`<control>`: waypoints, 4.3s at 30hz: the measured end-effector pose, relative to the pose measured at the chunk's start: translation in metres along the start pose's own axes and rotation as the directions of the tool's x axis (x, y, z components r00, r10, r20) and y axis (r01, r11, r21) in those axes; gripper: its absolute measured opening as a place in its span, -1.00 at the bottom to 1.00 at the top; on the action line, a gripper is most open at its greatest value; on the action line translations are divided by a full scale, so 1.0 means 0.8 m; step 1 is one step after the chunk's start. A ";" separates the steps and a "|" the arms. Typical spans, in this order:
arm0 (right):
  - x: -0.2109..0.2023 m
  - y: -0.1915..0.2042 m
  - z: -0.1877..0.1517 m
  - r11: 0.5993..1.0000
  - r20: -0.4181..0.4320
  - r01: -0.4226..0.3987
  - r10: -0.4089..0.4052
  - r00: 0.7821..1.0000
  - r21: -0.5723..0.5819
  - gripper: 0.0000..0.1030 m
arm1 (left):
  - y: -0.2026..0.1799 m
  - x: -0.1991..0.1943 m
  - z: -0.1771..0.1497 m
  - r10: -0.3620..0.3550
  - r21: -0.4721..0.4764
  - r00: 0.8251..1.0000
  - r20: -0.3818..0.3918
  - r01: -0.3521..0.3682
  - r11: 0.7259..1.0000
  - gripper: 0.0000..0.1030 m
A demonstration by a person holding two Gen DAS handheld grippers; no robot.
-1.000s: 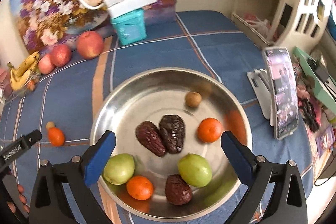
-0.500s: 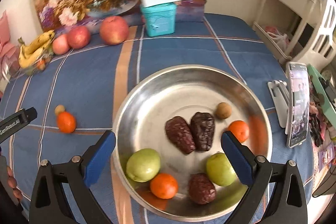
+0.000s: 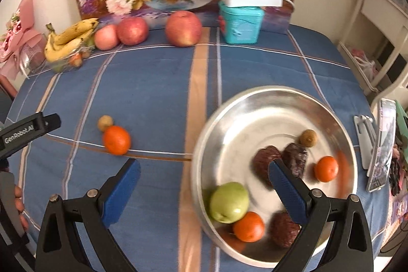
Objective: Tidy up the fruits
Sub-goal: 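Move both open tools back toward the last mandarin and kiwi, then grasp the last kiwi with the left tool while the right tool grasps the mandarin, then carry the kiwi and mandarin over the steel plate and open both tools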
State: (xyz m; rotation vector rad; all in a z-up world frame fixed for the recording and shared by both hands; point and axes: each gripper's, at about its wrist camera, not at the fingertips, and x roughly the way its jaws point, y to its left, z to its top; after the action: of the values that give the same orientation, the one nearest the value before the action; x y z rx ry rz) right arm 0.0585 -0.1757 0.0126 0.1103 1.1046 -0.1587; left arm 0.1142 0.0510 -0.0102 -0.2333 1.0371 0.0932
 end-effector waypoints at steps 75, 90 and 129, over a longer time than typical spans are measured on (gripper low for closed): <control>-0.007 0.008 0.003 0.990 -0.023 -0.125 0.127 0.992 0.064 -0.37 | -0.066 -0.037 -0.013 -0.217 0.090 0.969 -0.118 0.228 0.970 -0.51; -0.021 -0.052 -0.011 0.982 -0.024 -0.094 0.099 0.995 0.166 -0.37 | -0.131 -0.051 -0.044 -0.252 0.198 0.957 -0.144 0.277 0.940 -0.51; -0.015 -0.160 -0.011 0.929 -0.042 0.007 0.009 0.999 0.369 -0.36 | -0.235 -0.045 -0.104 -0.362 0.374 0.895 -0.260 0.439 0.817 -0.48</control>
State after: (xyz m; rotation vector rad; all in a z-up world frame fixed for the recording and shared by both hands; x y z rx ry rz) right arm 0.0220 -0.2995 0.0180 0.4542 1.1079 -0.3649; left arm 0.0605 -0.1499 0.0079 -0.0580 1.1371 -0.5492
